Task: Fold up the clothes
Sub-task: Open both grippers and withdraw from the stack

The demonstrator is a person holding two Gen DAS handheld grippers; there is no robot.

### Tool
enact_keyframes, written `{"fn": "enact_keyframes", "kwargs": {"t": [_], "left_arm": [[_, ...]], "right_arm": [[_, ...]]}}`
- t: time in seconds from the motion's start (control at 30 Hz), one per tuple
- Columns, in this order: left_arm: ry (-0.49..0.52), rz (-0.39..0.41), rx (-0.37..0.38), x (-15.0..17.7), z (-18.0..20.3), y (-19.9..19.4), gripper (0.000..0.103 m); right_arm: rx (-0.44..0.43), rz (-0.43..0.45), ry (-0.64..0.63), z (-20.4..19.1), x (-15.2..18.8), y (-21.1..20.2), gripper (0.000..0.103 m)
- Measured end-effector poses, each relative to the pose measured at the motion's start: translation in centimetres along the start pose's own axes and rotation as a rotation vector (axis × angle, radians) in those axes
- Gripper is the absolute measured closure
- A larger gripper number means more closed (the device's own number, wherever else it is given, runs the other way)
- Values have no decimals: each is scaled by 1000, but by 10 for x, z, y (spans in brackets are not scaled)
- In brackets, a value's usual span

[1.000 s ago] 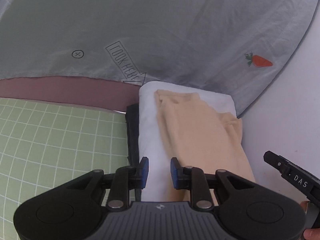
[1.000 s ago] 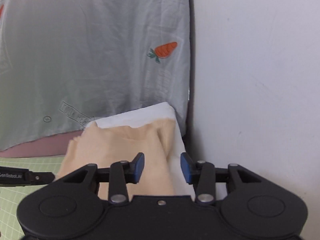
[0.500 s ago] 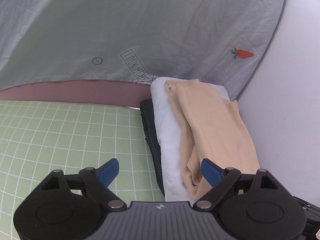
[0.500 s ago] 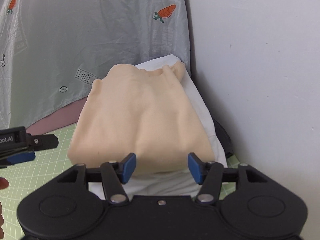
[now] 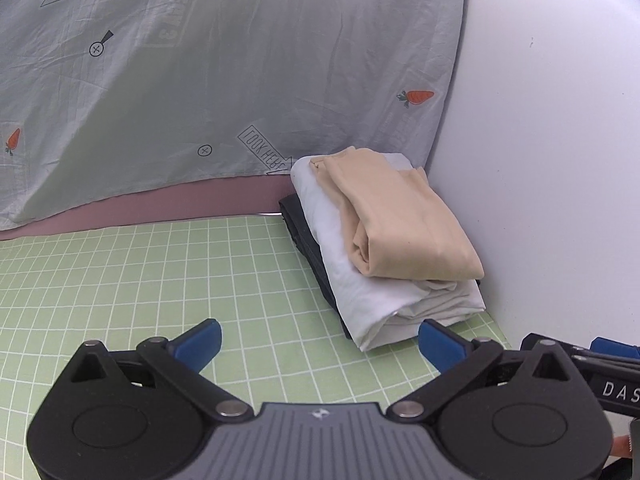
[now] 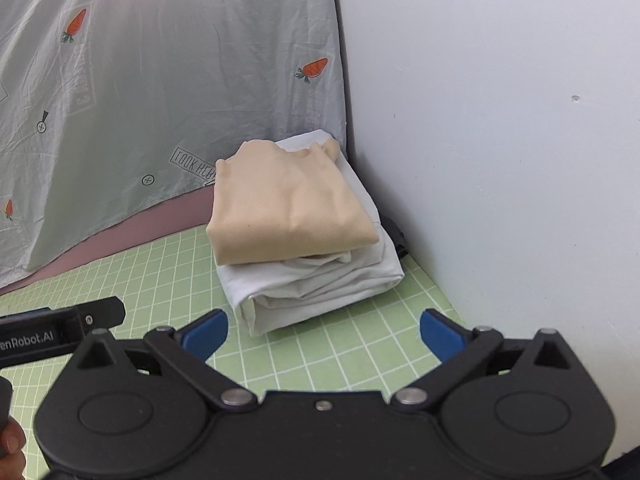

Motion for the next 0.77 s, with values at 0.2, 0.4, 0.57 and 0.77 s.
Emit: {"fn": "enact_keyframes", "kwargs": {"t": [0.2,0.4,0.57,0.77], "left_arm": [[15,-21,10,25,6,-17,0],[39,-24,17,31,14,-23,0],[57,-16,18,29,17,-25,0],[78,-7,18,27,21,-27,0]], "right_arm": [[2,-25,-23,1,27,-21,0],[5,-16,-37,2,34,-32,0],[14,-4,-43,5,36,-39,0],[23,-1,-37,8,37,-40,0]]}}
Point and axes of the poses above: each gripper's, at about its wrist camera, not at the fingertips, and y roughly the way its jaws point, z to its right, x to its underside, the point moved 9 cm from there along y, roughly the way its jaws point, and after that the axes turned 1 degree about x, right-handed, at the moved point
